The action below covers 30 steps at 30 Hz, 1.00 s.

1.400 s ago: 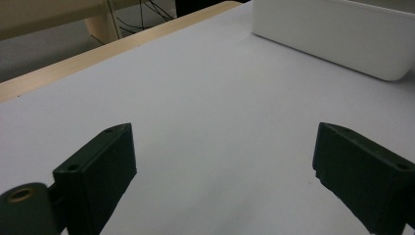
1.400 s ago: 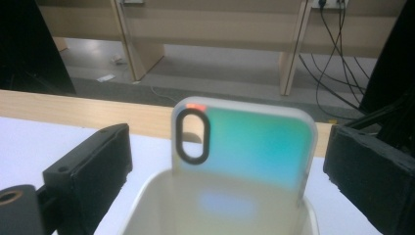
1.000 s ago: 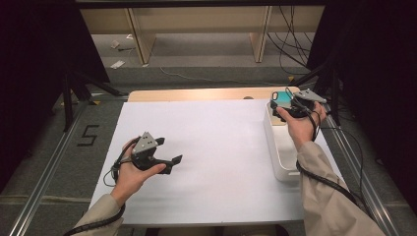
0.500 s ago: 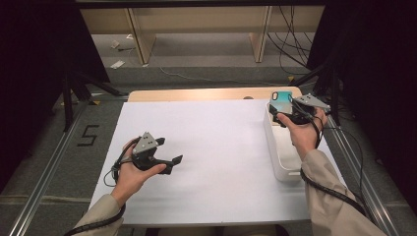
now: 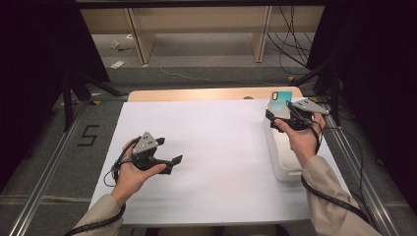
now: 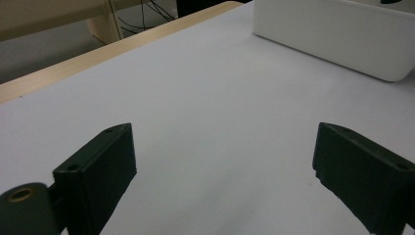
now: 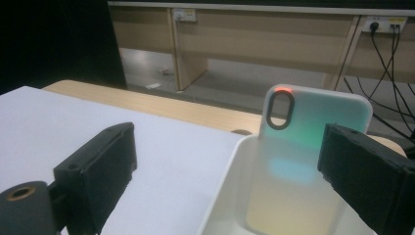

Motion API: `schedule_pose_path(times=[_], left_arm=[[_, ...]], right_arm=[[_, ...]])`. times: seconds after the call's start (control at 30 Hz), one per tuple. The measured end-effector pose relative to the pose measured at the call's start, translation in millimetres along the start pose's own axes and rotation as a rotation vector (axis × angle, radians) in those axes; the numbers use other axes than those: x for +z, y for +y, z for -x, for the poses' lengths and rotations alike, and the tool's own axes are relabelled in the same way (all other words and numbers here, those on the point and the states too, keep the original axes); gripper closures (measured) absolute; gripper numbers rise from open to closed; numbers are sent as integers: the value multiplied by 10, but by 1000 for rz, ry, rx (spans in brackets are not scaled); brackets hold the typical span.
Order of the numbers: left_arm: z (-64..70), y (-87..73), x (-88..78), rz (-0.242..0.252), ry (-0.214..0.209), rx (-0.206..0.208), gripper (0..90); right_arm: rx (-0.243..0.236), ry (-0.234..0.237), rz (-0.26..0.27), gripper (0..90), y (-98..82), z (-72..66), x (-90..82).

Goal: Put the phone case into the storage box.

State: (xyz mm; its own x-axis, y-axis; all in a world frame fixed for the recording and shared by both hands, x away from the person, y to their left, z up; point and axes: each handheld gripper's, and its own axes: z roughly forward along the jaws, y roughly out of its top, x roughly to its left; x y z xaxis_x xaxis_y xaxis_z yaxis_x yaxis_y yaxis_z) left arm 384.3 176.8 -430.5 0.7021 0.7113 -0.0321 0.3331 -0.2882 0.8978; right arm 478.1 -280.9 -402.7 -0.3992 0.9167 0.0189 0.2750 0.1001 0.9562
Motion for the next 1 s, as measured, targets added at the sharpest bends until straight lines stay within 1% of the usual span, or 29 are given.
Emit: schedule_pose_path(times=[0.23, 0.4, 0.53, 0.6, 0.87, 1.0], left_arm=[[0, 3, -1, 0, 0, 1, 81], [-6, 7, -10, 7, 1, -4, 81], [-7, 6, -7, 7, 0, -5, 81], [-7, 8, -7, 7, 1, -6, 81], [-5, 6, -7, 7, 0, -6, 82], [-6, 8, -10, 7, 1, -6, 82]], right_arm=[[-9, 32, 6, 85, 0, -61, -46], [-6, 53, 13, 97, 6, -79, -95], [-12, 88, 15, 98, 5, -114, -140], [-26, 105, 17, 100, 4, -132, -161], [-44, 159, 18, 123, -15, -221, -261], [-54, 180, 19, 145, -22, -240, -312]])
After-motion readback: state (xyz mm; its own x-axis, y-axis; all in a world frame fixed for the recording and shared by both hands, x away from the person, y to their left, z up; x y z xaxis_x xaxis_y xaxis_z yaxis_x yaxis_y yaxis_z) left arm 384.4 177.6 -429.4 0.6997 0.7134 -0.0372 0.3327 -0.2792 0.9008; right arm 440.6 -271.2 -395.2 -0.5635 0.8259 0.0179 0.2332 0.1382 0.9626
